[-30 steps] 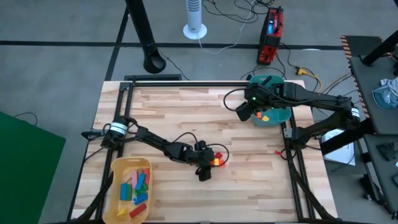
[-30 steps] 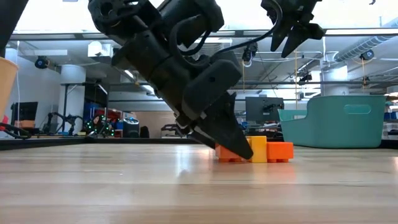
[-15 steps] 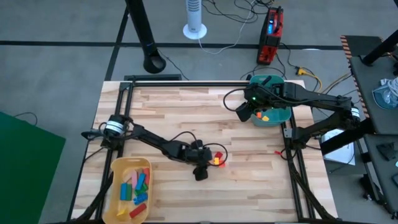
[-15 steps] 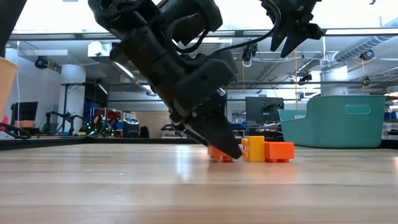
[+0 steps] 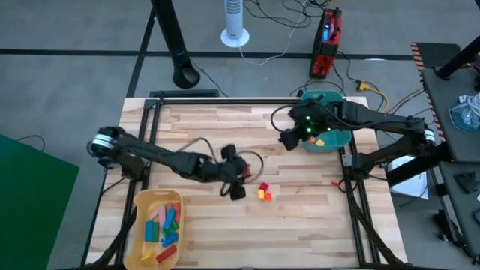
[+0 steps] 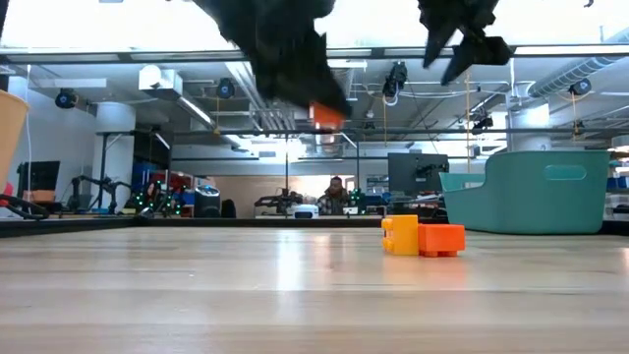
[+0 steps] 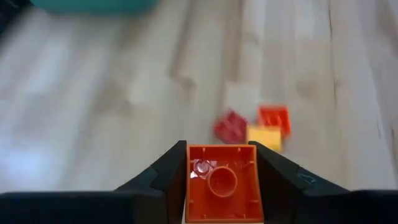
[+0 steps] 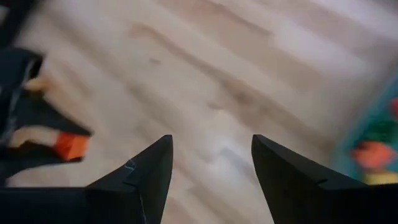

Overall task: Sort blocks
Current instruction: Put the orange 4-stud game piece into the green bin

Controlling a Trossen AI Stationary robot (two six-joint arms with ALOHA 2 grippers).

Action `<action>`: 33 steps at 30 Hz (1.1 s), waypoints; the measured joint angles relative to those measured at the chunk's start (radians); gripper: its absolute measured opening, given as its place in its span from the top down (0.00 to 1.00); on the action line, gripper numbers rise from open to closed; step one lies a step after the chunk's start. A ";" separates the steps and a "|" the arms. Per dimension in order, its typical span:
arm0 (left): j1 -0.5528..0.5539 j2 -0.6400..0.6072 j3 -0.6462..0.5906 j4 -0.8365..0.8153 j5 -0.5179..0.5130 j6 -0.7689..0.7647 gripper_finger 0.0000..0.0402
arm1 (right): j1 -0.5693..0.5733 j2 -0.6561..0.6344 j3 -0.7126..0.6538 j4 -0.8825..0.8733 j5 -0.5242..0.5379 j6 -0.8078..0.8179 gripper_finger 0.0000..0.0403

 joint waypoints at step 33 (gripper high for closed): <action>0.053 -0.262 0.001 0.245 -0.083 0.098 0.67 | 0.126 0.072 -0.065 0.752 -0.283 0.222 0.31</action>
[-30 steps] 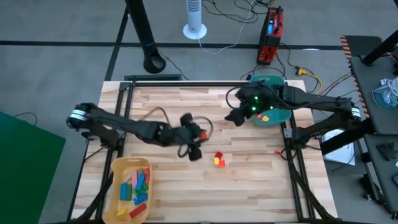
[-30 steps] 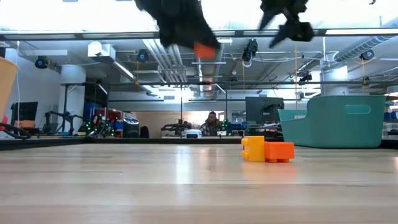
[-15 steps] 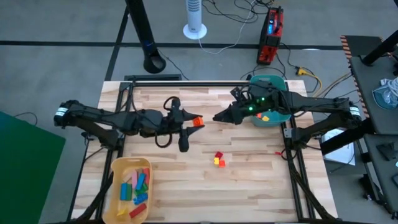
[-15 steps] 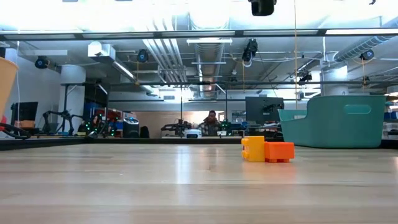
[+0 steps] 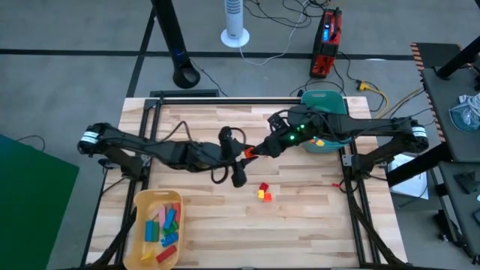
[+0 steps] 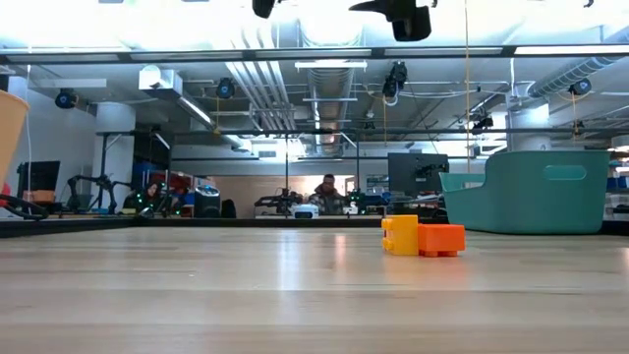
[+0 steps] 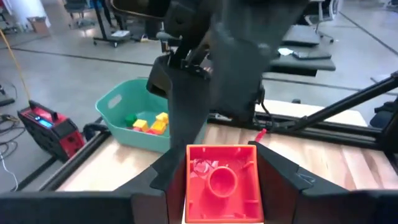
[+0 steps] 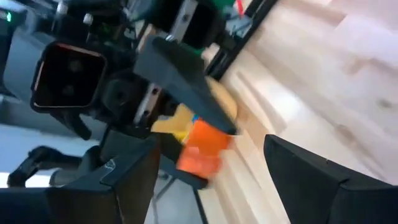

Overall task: Sort blocks
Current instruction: Put the orange 4-stud game piece into the green bin

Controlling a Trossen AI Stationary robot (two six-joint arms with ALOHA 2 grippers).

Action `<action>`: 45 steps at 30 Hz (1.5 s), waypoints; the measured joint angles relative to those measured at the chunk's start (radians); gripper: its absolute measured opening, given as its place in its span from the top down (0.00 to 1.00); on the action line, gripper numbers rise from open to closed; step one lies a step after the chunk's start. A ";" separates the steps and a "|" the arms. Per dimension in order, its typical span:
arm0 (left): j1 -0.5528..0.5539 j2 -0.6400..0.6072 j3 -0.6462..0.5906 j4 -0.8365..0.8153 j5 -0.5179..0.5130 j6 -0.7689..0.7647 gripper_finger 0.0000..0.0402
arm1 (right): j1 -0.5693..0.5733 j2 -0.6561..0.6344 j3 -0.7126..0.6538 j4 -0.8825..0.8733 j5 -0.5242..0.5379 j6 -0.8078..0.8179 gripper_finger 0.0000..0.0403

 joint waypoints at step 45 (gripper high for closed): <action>0.008 0.223 0.438 -0.625 -0.132 -0.009 0.55 | -0.120 0.034 0.028 -0.592 0.163 -0.205 0.79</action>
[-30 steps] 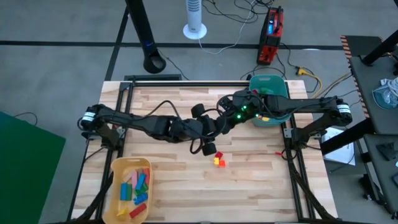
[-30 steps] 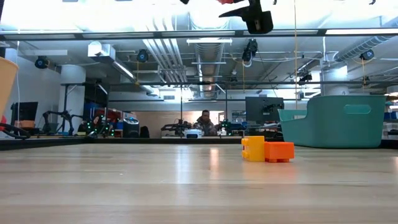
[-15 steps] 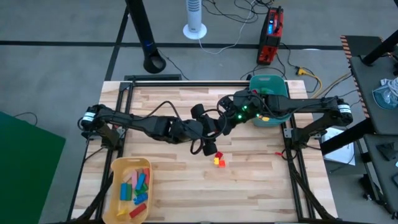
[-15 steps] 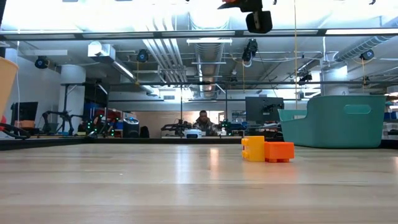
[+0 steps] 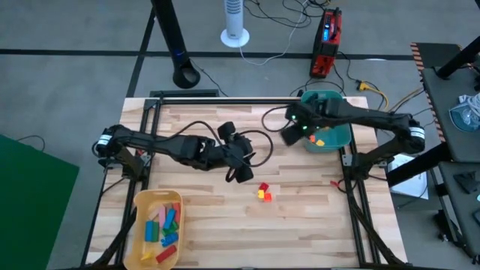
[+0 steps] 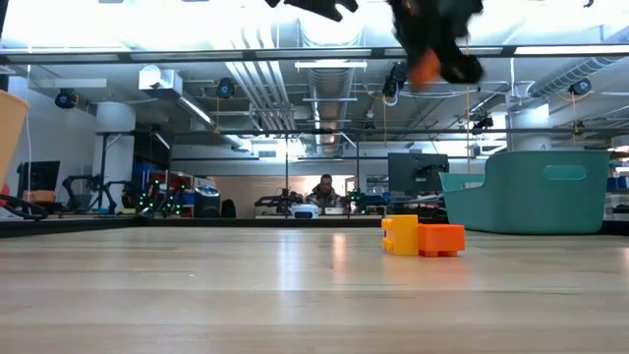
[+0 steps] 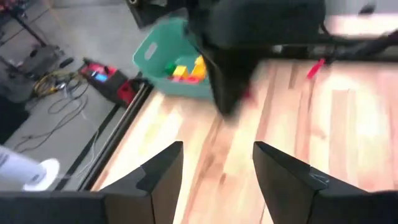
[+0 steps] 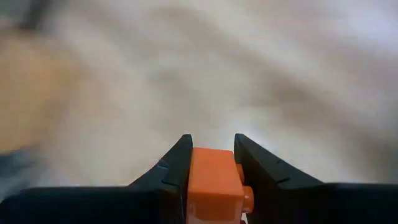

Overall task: Sort blocks
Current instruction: Put the orange 4-stud game piece into the green bin, then put the yellow 4-stud game piece into the green bin

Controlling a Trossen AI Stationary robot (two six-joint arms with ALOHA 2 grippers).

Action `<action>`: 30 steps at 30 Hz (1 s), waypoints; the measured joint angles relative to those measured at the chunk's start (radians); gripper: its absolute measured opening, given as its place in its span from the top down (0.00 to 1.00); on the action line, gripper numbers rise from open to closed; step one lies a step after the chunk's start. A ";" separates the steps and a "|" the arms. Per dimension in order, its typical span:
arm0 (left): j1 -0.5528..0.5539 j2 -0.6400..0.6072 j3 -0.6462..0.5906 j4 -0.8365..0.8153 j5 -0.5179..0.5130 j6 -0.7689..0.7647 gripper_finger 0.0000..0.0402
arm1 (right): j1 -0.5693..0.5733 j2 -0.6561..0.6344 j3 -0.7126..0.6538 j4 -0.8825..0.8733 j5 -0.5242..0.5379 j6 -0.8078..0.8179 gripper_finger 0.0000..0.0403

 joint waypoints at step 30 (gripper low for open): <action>-0.002 0.016 -0.029 -0.138 0.218 -0.105 0.55 | -0.232 -0.035 -0.002 -0.424 0.495 -0.106 0.31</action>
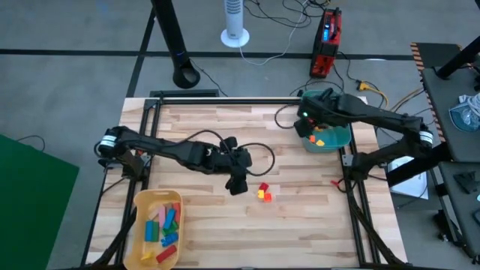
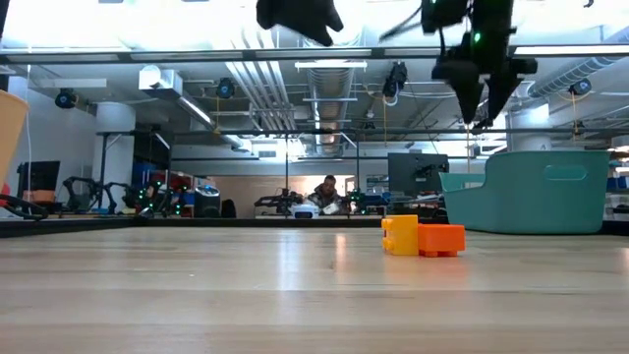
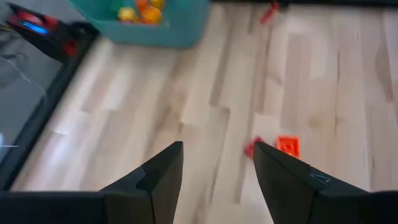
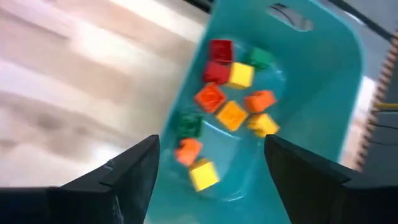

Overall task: Sort blocks
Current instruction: Put the yellow 4-stud game piece into the green bin

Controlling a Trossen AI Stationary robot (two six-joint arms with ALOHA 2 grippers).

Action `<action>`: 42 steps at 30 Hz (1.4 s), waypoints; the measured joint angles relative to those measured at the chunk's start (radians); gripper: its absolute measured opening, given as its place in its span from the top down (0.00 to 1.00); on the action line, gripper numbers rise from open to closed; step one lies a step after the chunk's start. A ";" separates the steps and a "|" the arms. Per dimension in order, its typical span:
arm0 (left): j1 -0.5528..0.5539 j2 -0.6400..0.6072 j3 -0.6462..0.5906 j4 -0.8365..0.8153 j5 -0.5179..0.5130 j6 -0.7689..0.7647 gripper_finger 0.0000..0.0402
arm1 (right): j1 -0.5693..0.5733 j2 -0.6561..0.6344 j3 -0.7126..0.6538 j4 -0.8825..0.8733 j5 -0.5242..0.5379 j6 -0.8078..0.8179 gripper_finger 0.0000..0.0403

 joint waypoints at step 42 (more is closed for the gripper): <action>-0.025 0.357 -0.243 0.601 0.282 0.017 0.40 | 0.284 -0.079 -0.060 0.023 -0.075 0.215 0.38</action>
